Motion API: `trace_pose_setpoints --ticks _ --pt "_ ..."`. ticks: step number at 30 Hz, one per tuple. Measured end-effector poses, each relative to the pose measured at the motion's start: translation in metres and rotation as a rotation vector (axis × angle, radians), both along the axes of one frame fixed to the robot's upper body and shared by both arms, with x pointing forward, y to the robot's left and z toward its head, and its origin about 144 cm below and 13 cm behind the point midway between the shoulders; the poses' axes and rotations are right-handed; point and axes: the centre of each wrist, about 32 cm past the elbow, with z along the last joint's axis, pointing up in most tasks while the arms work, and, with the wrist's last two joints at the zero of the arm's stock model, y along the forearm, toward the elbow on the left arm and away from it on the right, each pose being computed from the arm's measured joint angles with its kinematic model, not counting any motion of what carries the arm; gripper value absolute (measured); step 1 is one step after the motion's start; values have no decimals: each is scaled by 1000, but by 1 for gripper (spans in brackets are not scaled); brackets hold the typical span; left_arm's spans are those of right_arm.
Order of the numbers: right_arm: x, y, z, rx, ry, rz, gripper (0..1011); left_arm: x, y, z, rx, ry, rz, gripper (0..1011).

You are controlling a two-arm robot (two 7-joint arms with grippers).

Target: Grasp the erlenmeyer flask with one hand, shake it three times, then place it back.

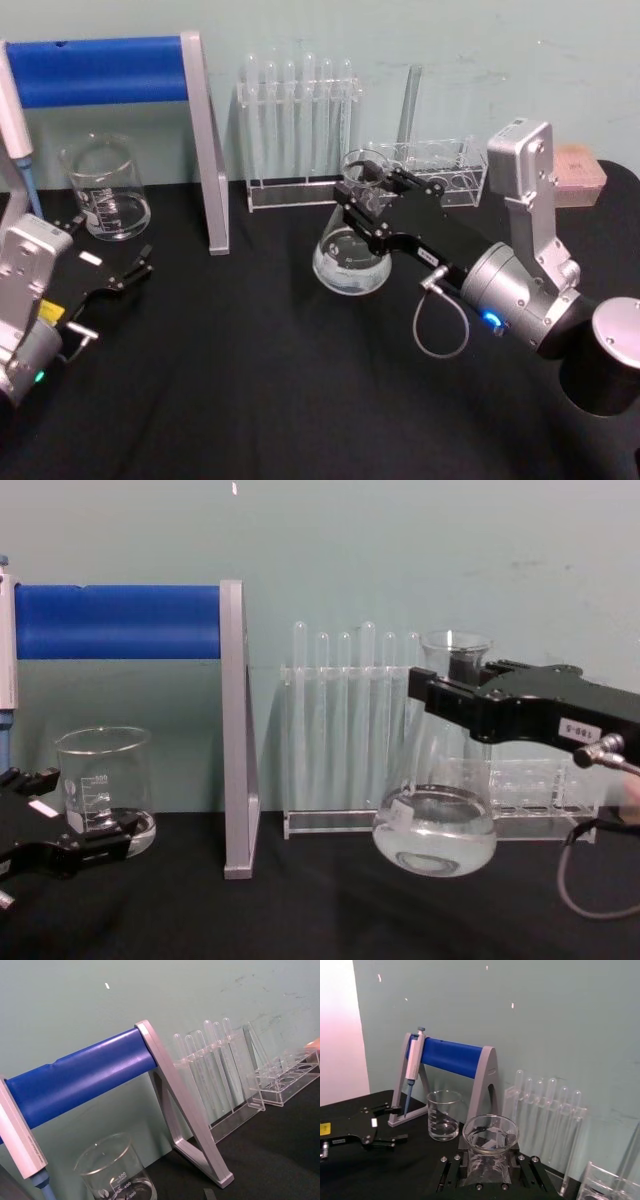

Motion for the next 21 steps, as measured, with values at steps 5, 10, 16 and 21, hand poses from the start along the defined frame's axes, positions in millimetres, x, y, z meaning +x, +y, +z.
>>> trace_pose_setpoints --ticks 5,10,16,21 --pt "0 2 0 2 1 11 449 0 0 0 0 0 0 1001" --pt "0 2 -2 1 1 13 449 0 0 0 0 0 0 1001" --pt "2 2 -11 -5 12 18 449 0 0 0 0 0 0 1001" --pt "4 2 -21 -7 18 28 449 0 0 0 0 0 0 1001"
